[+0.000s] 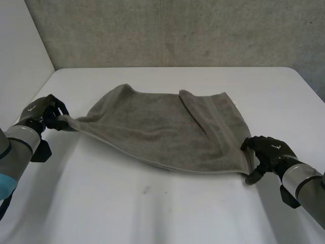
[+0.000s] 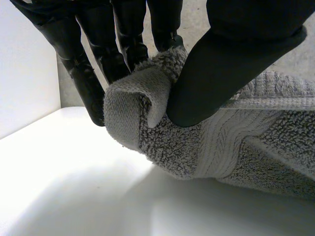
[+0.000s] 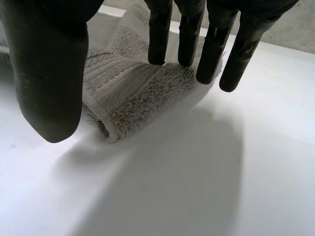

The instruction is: Fold the towel.

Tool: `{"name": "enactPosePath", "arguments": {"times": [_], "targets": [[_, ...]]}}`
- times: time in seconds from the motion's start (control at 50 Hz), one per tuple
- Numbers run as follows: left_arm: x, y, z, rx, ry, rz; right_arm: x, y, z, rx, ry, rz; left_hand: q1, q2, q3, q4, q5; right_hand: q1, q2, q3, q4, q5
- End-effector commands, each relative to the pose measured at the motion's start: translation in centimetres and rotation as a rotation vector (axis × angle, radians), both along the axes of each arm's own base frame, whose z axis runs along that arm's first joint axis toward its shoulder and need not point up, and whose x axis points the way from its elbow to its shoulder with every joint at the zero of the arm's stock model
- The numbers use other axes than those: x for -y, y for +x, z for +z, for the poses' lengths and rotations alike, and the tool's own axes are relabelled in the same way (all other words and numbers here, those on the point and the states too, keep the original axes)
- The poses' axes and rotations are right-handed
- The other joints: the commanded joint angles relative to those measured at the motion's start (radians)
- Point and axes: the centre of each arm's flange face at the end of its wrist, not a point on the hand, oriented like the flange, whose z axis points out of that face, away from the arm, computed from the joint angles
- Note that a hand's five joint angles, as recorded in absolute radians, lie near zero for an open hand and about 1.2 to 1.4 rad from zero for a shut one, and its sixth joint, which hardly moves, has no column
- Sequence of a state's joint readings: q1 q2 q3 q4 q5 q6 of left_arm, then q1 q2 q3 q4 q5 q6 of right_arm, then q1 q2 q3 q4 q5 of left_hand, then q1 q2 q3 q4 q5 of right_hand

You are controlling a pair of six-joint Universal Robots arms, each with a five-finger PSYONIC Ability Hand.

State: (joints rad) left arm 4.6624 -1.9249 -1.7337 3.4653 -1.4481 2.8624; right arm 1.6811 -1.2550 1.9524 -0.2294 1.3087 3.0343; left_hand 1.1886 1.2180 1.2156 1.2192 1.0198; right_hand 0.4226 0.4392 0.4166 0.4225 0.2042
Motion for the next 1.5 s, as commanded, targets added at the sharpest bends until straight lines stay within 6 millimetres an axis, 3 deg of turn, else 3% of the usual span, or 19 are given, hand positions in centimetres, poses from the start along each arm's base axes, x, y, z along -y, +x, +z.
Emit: {"name": "enactPosePath", "arguments": {"times": [0.02,0.26,0.44,0.66,0.82,1.02,1.32,1.42,1.5], "targets": [[-0.1,0.0,-0.1,0.000,0.004,-0.001,0.1,0.3,-0.4,0.050,-0.014,-0.012,0.208,0.178,0.181,0.177,0.202,-0.056,-0.072,-0.050,-0.056,-0.012],[-0.1,0.0,-0.2,0.001,0.006,0.001,1.0,0.9,-1.1,0.033,-0.068,-0.018,0.208,0.178,0.181,0.177,0.202,-0.041,-0.058,-0.035,-0.041,0.003],[-0.1,0.0,-0.2,0.001,0.006,0.001,2.9,0.0,1.5,-0.022,-0.269,-0.139,0.208,0.178,0.181,0.177,0.202,0.009,-0.008,0.015,0.009,0.053],[-0.1,0.0,-0.1,0.000,0.003,0.001,1.1,1.4,-0.3,-0.016,-0.121,-0.020,0.208,0.178,0.181,0.177,0.202,0.123,0.107,0.129,0.123,0.167],[-0.1,0.0,-0.1,0.001,0.004,0.001,1.1,1.2,-0.9,-0.024,-0.092,-0.021,0.208,0.178,0.181,0.177,0.202,0.141,0.124,0.147,0.141,0.185],[-0.2,0.0,-0.2,0.001,0.009,0.001,0.6,0.9,-0.7,-0.036,-0.065,-0.027,0.208,0.178,0.181,0.177,0.202,0.467,0.450,0.473,0.467,0.511],[-0.2,0.1,-0.1,0.001,0.004,0.002,1.6,0.2,-0.6,-0.109,-0.112,-0.021,0.208,0.178,0.181,0.177,0.202,0.420,0.403,0.426,0.420,0.464],[-0.2,0.1,-0.1,0.001,0.004,0.002,1.8,0.0,-1.1,-0.112,-0.087,-0.028,0.208,0.178,0.181,0.177,0.202,0.238,0.221,0.244,0.238,0.282],[-0.2,0.1,-0.1,0.001,0.006,0.002,1.8,0.0,-1.3,-0.110,-0.079,-0.027,0.208,0.178,0.181,0.177,0.202,0.241,0.224,0.247,0.241,0.285]]}}
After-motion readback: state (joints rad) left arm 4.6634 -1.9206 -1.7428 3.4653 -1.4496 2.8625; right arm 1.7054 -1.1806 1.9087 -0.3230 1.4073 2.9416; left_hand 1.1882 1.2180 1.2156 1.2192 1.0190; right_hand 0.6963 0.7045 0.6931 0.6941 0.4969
